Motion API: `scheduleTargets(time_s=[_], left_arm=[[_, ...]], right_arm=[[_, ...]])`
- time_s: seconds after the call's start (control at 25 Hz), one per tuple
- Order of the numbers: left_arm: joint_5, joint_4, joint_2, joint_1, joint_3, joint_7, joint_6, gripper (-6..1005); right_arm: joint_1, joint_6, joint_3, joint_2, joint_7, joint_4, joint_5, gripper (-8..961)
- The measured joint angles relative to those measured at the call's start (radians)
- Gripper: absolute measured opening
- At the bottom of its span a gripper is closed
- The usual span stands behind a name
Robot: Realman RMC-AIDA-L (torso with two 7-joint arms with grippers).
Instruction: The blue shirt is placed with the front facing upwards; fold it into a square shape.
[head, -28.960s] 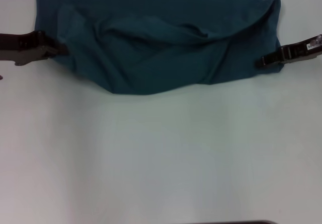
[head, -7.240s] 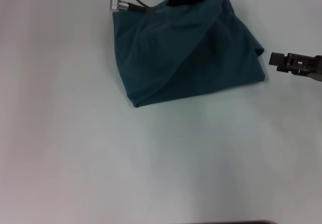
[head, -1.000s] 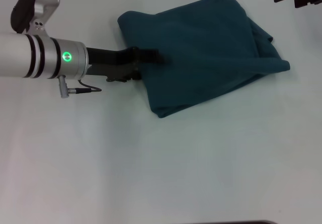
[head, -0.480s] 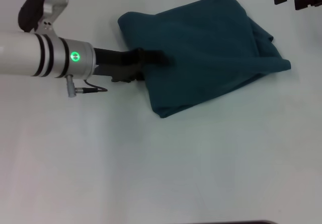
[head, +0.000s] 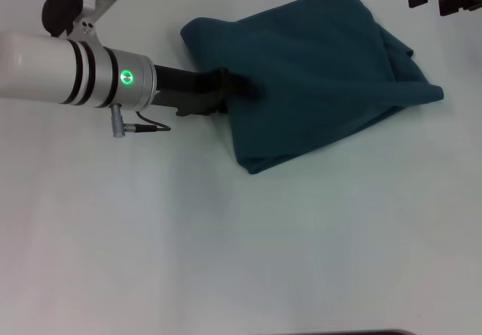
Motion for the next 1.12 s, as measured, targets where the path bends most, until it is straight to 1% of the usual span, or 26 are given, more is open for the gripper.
scheduleTargets(time_s=[0.16,0.4,0.56,0.72,0.88,1.0,1.08,1.12], left_arm=[[0.000,0.003,0.000,-0.001,0.000,0.000,-0.001,705],[-0.001,0.002,-0.002,-0.007,0.005,-0.001,0.005,473],[-0.009,-0.003,-0.003,-0.004,-0.001,0.004,0.022,290],[-0.010,-0.027,-0.003,0.007,-0.007,0.025,0.094,102],[-0.012,-0.087,-0.002,0.057,-0.012,0.033,0.193,101],[-0.012,-0.153,0.000,0.121,-0.017,0.027,0.254,101],[-0.011,-0.180,0.005,0.159,-0.034,0.027,0.287,101],[-0.010,-0.189,0.011,0.179,-0.046,0.028,0.307,101]], right_arm=[[-0.001,0.000,0.000,-0.001,-0.001,0.000,0.000,897],[-0.001,0.000,0.000,0.000,-0.001,-0.001,0.000,897],[-0.003,0.001,0.000,-0.001,-0.001,-0.001,0.000,897],[-0.004,0.001,0.000,-0.001,-0.001,0.002,0.000,897],[-0.005,0.001,0.000,-0.001,-0.001,0.006,-0.003,897],[-0.006,0.004,0.000,-0.002,-0.001,0.008,-0.004,897],[-0.006,0.004,0.000,-0.002,-0.002,0.008,-0.004,897],[-0.006,0.004,0.000,-0.002,-0.002,0.009,-0.005,897]])
